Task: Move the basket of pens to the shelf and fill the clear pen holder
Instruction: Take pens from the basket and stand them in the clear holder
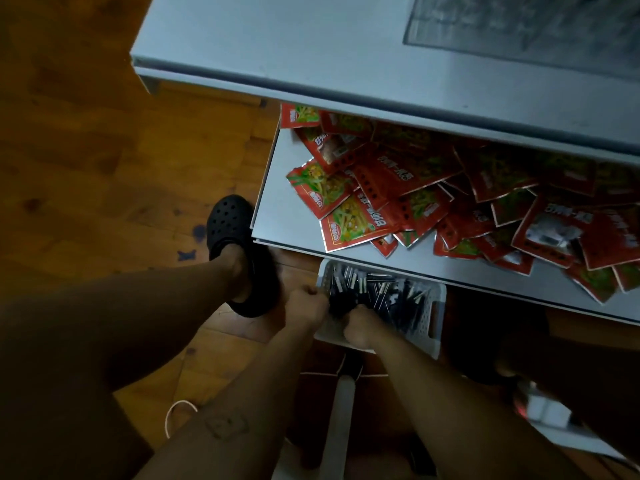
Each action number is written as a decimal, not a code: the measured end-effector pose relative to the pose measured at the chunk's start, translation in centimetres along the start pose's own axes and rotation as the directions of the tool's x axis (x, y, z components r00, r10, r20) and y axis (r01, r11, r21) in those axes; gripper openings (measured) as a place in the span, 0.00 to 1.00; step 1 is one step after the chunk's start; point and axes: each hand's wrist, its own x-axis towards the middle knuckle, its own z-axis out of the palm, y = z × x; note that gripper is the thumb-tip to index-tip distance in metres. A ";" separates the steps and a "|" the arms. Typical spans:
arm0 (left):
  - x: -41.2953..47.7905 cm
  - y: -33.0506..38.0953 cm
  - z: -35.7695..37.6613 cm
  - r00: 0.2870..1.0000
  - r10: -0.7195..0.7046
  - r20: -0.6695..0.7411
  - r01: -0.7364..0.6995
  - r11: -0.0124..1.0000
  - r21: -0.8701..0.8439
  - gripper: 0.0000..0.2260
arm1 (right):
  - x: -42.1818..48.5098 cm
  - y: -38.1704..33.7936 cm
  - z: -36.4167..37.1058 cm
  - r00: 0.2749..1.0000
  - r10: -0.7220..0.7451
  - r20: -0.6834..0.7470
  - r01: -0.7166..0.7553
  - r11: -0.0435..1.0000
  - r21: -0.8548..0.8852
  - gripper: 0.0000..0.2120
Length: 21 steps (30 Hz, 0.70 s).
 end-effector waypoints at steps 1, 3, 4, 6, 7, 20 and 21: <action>0.0 0.1 -0.1 1.000 0.003 -0.002 -0.003 1.000 -0.005 0.06 | -0.3 -0.1 -0.1 0.999 0.009 -0.039 -0.009 1.000 0.010 0.08; -0.4 0.1 -0.3 1.000 0.011 0.000 -0.011 1.000 -0.022 0.07 | -1.0 -0.2 -0.2 0.993 0.019 -0.117 -0.016 1.000 0.021 0.08; -0.6 0.1 -0.4 1.000 0.013 0.004 -0.013 0.999 -0.038 0.08 | -1.3 -0.2 -0.3 0.990 0.018 -0.139 -0.016 1.000 0.014 0.09; -1.2 -0.2 -0.5 1.000 0.025 0.009 -0.024 0.998 -0.062 0.08 | -2.1 -0.2 -0.4 0.985 0.001 -0.175 0.000 1.000 0.009 0.14; -1.5 -0.2 -0.6 0.999 0.031 0.008 -0.030 0.997 -0.068 0.08 | -2.4 -0.3 -0.6 0.980 -0.010 -0.198 0.012 1.000 0.009 0.16; -9.4 7.2 -3.2 0.934 0.350 0.073 -0.353 0.935 0.027 0.06 | -13.3 -1.0 -6.1 0.870 -0.070 -0.489 0.262 0.905 0.336 0.15; -10.2 8.0 -3.5 0.919 0.386 0.081 -0.390 0.919 0.047 0.06 | -14.4 -1.4 -6.6 0.864 -0.105 -0.492 0.305 0.888 0.345 0.17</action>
